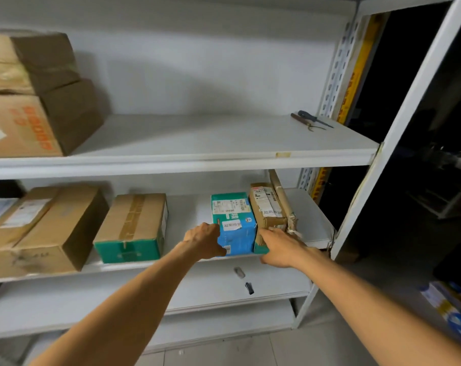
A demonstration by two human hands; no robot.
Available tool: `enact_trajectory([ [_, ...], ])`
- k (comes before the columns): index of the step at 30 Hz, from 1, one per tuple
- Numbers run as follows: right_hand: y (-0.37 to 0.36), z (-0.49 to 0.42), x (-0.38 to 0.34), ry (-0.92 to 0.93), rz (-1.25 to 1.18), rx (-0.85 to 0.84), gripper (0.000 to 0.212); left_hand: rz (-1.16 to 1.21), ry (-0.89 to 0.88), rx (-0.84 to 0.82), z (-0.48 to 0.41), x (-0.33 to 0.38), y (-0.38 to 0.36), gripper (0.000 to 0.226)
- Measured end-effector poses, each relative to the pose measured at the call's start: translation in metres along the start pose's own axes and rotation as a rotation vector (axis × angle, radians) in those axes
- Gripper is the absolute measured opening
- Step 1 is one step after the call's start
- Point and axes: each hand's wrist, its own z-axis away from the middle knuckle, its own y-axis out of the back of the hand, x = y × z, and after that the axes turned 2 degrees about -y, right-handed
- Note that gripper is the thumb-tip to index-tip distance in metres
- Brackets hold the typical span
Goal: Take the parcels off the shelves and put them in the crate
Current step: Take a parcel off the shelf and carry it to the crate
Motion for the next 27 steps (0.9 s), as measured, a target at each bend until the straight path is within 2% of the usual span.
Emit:
enact_trajectory([
  [6, -0.006, -0.043, -0.006, -0.002, -0.046, -0.019, 0.044, 0.039, 0.079, 0.014, -0.027, -0.026, 0.007, 0.052],
  [14, -0.016, -0.094, -0.016, -0.081, -0.127, 0.019, 0.048, 0.092, 0.062, 0.012, -0.073, -0.043, 0.001, 0.046],
  [18, -0.024, -0.116, -0.017, -0.116, -0.134, 0.027, 0.056, 0.216, 0.124, 0.034, -0.093, -0.05, -0.009, 0.044],
  [24, -0.04, -0.15, -0.005, -0.222, -0.083, -0.007, 0.081, 0.39, 0.16, 0.028, -0.115, -0.056, -0.029, 0.048],
  [27, -0.046, -0.16, -0.001, -0.253, -0.053, 0.007, 0.083, 0.578, 0.232, 0.005, -0.127, -0.055, -0.036, 0.052],
])
